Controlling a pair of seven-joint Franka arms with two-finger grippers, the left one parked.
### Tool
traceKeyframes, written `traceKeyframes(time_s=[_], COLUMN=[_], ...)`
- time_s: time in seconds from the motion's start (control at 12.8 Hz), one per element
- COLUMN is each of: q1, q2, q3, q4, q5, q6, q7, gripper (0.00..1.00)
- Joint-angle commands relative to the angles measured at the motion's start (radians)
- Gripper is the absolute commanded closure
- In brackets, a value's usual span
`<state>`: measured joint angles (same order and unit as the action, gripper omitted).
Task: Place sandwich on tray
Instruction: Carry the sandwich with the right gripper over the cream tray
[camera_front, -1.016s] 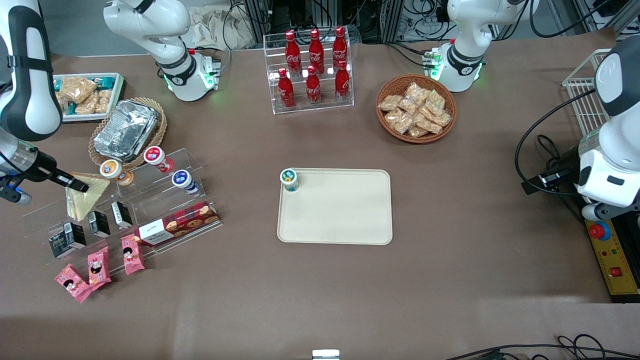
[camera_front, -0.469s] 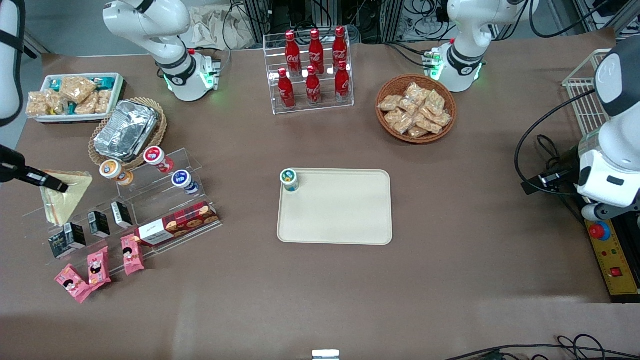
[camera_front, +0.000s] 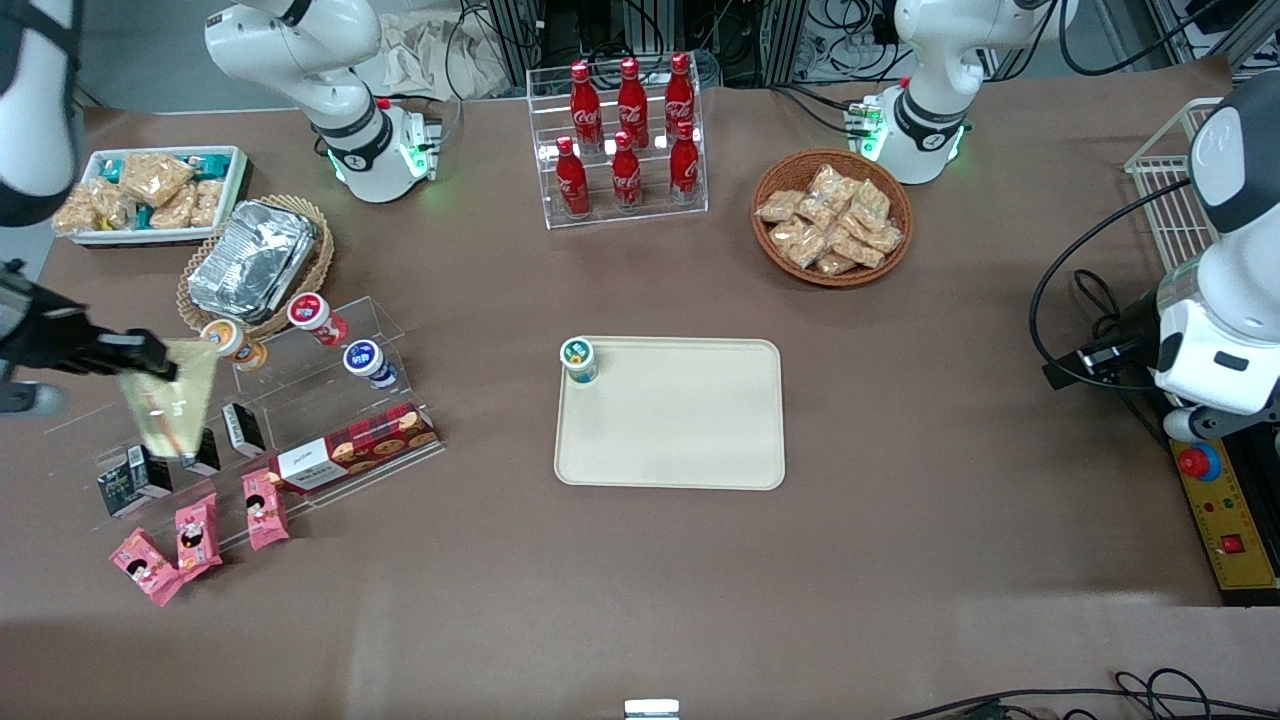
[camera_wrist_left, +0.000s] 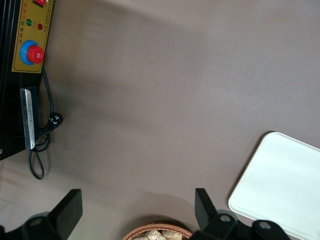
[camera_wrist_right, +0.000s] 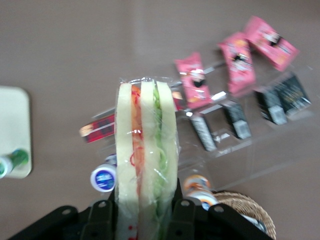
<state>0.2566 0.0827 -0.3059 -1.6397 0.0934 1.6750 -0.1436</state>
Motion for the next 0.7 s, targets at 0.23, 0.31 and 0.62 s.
traceKeyframes(time_s=[0.23,0.31,0.62], q1=[0.216,0.258,0.395], q2=[0.04,0.051,0.141], q3=[-0.013,-0.013,-0.012], q4=[0.044,0.052,0.15], q5=[0.022,0.02,0.02], q6=[-0.023,-0.018,0.005], q7=[-0.105,-0.126,-0.226], gripper=[0.6,0.6,0.6])
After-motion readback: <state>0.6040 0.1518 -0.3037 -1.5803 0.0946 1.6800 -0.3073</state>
